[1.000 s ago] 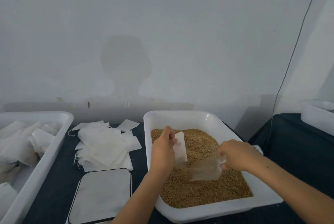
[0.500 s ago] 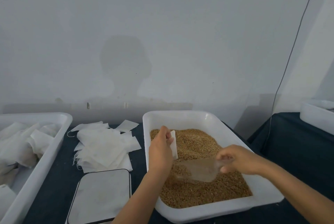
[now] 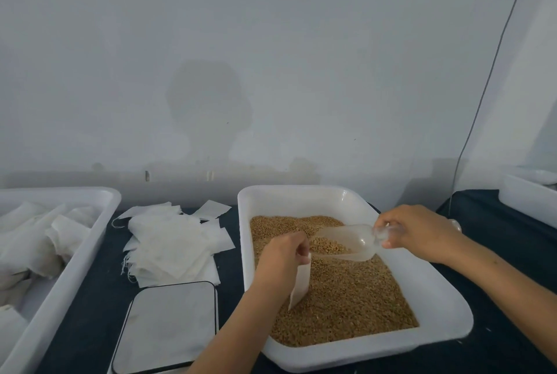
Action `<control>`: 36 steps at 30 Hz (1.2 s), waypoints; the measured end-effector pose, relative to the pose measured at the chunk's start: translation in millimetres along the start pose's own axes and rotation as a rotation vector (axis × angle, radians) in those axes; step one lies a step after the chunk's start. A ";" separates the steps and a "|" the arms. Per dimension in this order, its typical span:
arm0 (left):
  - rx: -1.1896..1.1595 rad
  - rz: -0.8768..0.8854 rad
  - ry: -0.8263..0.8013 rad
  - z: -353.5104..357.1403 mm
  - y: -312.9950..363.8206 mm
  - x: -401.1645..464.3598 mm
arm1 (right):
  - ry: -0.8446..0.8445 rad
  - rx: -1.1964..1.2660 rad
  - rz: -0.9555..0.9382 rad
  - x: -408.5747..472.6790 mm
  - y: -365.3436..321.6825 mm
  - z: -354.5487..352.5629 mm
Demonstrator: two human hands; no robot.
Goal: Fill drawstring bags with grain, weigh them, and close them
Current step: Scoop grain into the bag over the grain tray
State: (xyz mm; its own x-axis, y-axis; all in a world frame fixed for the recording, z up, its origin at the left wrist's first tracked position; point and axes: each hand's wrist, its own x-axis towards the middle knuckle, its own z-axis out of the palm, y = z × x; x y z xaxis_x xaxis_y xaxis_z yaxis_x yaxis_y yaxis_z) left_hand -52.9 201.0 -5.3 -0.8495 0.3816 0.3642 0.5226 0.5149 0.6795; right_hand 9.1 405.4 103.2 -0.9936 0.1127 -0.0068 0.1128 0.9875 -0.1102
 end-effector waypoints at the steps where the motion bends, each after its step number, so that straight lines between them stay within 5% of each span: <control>1: 0.002 0.004 -0.005 -0.1 0.4 -0.1 | 0.007 -0.014 0.002 0.4 -2.4 0.6; 9: 0.031 0.020 0.015 2.0 -1.2 0.2 | 0.029 -0.078 -0.003 3.3 -12.3 -1.3; 15: -0.036 -0.026 0.123 1.3 -2.4 0.0 | -0.149 0.076 0.031 -1.9 -3.8 4.5; 24: -0.620 -0.306 0.281 -15.3 -2.2 5.3 | -0.238 0.003 0.168 8.6 -19.1 77.0; 32: -0.797 -0.155 0.246 -57.6 7.9 -0.7 | -0.205 -0.162 0.179 7.5 -50.8 96.5; 34: -0.789 -0.099 0.238 -74.9 12.3 -2.8 | -0.059 0.057 0.060 7.2 -61.7 79.8; 36: -0.759 -0.035 0.243 -92.6 14.8 -7.3 | 0.009 0.599 -0.111 0.3 -83.7 61.0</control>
State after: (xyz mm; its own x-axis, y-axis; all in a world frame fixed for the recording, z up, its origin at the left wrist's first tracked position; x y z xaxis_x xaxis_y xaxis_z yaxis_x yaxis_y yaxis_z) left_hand -45.7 134.8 61.0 -0.9021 0.1520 0.4039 0.3779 -0.1733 0.9095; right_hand -1.0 316.1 51.8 -0.9988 0.0162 0.0452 -0.0171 0.7596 -0.6501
